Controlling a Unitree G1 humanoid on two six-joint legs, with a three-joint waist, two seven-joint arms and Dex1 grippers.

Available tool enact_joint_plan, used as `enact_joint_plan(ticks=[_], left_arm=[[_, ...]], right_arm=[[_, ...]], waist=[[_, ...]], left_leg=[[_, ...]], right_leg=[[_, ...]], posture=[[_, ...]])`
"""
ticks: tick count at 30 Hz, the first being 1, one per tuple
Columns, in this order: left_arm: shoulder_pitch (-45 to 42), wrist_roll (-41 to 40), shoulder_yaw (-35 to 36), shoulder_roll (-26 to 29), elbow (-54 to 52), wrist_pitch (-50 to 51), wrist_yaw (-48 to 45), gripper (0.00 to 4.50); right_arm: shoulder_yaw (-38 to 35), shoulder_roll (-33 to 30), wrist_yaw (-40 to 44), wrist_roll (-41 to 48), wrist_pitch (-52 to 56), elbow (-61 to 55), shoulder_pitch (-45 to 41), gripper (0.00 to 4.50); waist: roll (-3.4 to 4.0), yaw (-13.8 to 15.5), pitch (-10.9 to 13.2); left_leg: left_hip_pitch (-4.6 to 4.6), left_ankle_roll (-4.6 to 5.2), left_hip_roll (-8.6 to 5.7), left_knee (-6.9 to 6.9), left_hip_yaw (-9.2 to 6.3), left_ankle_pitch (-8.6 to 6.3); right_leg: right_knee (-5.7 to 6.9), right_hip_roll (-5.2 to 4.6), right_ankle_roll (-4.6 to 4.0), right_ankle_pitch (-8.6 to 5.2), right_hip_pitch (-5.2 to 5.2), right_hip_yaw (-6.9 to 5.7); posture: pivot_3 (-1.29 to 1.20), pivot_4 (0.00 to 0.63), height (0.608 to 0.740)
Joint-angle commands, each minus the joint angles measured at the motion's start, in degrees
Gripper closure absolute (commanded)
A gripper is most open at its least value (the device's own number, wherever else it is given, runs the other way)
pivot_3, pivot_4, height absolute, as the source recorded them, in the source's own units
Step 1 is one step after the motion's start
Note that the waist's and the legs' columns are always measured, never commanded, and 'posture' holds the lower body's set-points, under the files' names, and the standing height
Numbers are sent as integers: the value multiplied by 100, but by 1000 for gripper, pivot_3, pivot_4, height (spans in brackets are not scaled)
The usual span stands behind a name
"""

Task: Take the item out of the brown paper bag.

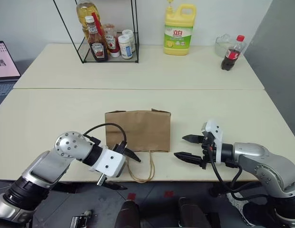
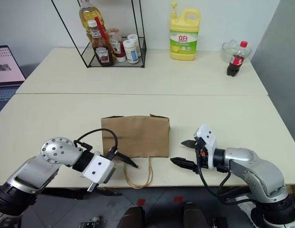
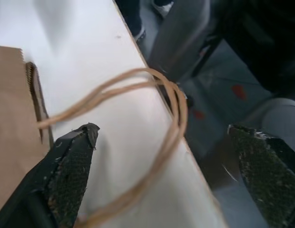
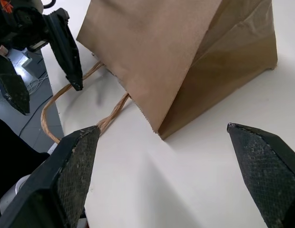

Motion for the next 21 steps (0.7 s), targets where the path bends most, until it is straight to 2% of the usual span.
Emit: enact_joint_plan(ticks=[1, 5, 12, 21], left_arm=[[-76, 24, 75, -138, -92, 63, 187, 23], [-195, -162, 124, -329, -187, 560, 307, 23], [-310, 14, 50, -536, -114, 586, 492, 23], [-318, 439, -22, -508, 56, -350, 403, 23]], right_arm=[[-67, -10, 6, 18, -101, -104, -33, 0], [-81, -22, -7, 31, -88, -118, -5, 0], [-101, -16, -27, 56, -69, -105, -28, 0], [-100, -18, -37, 42, -68, -86, -40, 0]], waist=[[0, 0, 0], [0, -1, 0], [-1, -3, 0], [-1, 0, 0]], left_leg=[[0, 0, 0, 0, 0, 0], [0, 0, 0, 0, 0, 0], [0, 0, 0, 1, 0, 0], [0, 0, 0, 1, 0, 0]], right_leg=[[0, 0, 0, 0, 0, 0], [0, 0, 0, 0, 0, 0], [0, 0, 0, 0, 0, 0], [0, 0, 0, 0, 0, 0]], posture=[[0, 150, 740], [0, 150, 740], [0, 150, 740], [0, 150, 740]])
